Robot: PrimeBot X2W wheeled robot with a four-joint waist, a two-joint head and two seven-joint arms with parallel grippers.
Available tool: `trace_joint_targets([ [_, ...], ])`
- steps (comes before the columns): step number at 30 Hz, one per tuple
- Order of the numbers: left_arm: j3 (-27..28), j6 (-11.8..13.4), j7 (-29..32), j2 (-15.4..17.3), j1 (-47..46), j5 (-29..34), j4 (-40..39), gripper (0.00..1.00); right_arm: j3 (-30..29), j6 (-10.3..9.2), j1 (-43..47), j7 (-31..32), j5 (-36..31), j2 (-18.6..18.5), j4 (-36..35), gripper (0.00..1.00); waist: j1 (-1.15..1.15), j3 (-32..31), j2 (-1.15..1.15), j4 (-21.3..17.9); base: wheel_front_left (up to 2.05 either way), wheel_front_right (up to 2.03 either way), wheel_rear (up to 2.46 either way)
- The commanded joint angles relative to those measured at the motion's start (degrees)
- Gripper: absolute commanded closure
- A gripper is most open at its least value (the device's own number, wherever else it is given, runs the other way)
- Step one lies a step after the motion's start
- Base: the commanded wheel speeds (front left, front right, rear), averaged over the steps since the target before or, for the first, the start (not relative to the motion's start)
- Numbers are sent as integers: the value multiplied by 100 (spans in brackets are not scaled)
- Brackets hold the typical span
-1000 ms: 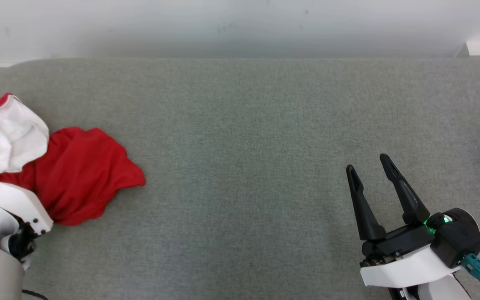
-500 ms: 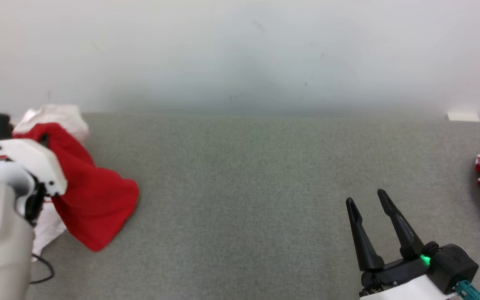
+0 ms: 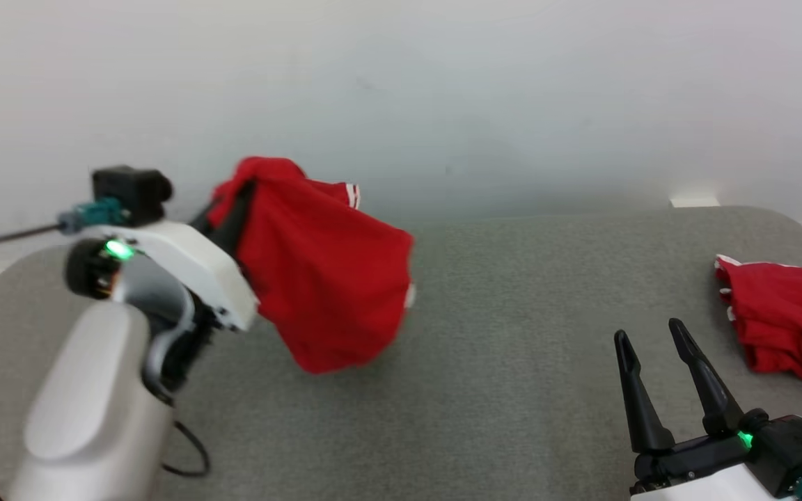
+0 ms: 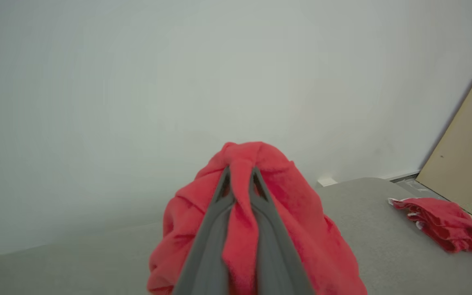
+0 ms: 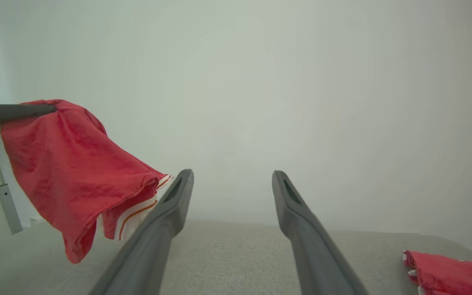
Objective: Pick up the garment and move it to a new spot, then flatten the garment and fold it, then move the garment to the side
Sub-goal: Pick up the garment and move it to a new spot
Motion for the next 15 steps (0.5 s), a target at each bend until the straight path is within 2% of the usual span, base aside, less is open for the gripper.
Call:
trace_joint_targets([
  [1, -35, 27, 28, -87, 189, -78, -140, 100, -20, -14, 76, 8, -18, -25, -25, 0, 0, 20, 0, -124, 0, 0, 0],
  [6, -413, 205, 33, -662, 1006, -195, -718, 100, 0, -14, 6, 8, 2, -52, -12, 0, 0, 132, 0, -431, 0, 0, 0],
  [13, -1109, 228, -618, -1178, 1626, 89, 195, 100, 139, -14, -139, 8, 69, -36, 77, 0, 0, 337, 0, -781, 0, 0, 0],
  [14, -1215, 201, -710, -1215, 1639, 117, 378, 62, 161, -14, -146, 8, 79, -40, 100, 0, 0, 353, 0, -800, 0, 0, 0],
  [15, -1302, 186, -847, -1249, 1630, 152, 530, 20, 175, -14, -149, 8, 86, -46, 119, 0, 0, 367, 0, -815, 0, 0, 0],
])
